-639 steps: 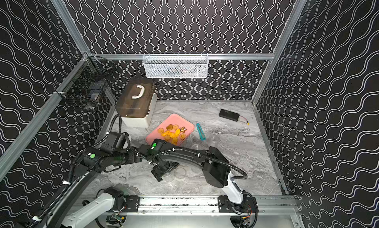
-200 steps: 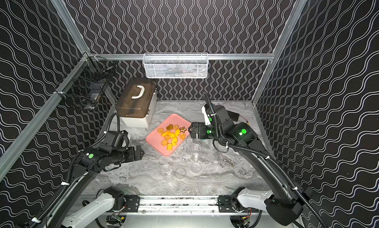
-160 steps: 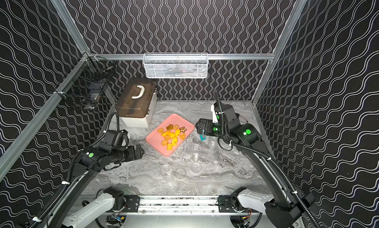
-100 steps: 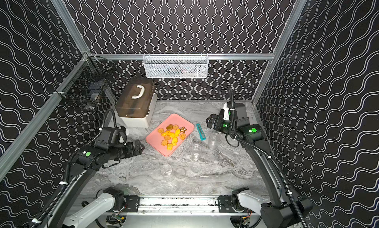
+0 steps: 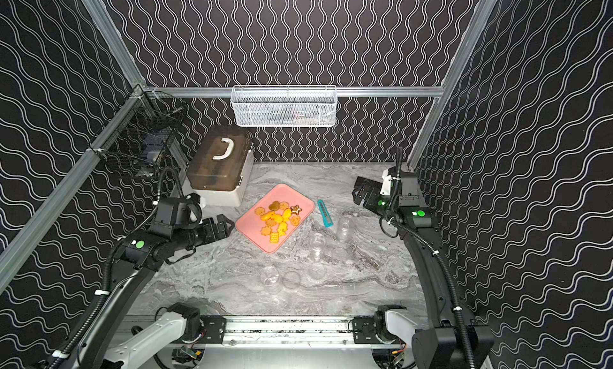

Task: Pour the cookies out of the jar
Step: Reset both arms

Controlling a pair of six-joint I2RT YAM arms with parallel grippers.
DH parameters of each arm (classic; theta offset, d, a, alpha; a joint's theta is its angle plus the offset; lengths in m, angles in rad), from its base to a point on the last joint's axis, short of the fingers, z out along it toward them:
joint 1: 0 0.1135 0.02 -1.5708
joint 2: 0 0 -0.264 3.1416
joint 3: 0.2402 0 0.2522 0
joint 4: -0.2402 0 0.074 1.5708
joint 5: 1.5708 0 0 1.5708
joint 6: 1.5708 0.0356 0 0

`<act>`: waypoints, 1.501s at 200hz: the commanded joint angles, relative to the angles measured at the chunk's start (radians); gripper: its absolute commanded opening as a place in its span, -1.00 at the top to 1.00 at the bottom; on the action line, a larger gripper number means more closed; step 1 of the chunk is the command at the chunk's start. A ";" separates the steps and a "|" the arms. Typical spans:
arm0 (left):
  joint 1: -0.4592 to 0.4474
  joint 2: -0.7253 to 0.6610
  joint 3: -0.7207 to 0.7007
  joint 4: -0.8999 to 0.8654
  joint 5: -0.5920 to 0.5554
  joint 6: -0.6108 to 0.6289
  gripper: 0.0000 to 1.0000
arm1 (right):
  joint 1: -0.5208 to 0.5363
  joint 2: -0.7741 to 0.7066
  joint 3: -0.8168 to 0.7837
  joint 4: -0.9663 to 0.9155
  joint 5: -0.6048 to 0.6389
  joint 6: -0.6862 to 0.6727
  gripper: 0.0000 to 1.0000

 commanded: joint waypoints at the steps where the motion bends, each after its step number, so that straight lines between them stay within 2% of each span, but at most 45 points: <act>1: 0.002 -0.020 -0.016 0.132 -0.074 -0.026 -0.98 | -0.003 -0.034 -0.066 0.165 0.010 -0.071 -1.00; 43: 0.002 0.011 -0.039 0.219 -0.093 -0.033 -0.98 | -0.004 -0.095 -0.228 0.389 0.138 -0.182 -1.00; 79: 0.002 0.022 -0.065 0.265 -0.152 -0.026 -0.98 | -0.005 -0.023 -0.285 0.456 0.216 -0.219 -0.99; 113: 0.002 0.032 -0.072 0.276 -0.207 0.016 -0.98 | -0.014 0.043 -0.373 0.609 0.289 -0.256 -0.99; 147: 0.002 0.034 -0.081 0.280 -0.260 0.050 -0.98 | -0.033 0.141 -0.449 0.742 0.277 -0.289 -1.00; 210: -0.001 0.073 -0.104 0.368 -0.262 0.124 -0.98 | -0.049 0.352 -0.515 0.904 0.332 -0.327 -0.99; 246: -0.021 0.087 -0.129 0.395 -0.320 0.207 -0.98 | -0.052 0.379 -0.560 1.058 0.316 -0.360 -0.99; 300: -0.023 0.118 -0.164 0.479 -0.330 0.221 -0.98 | -0.055 0.403 -0.579 1.124 0.313 -0.358 -0.99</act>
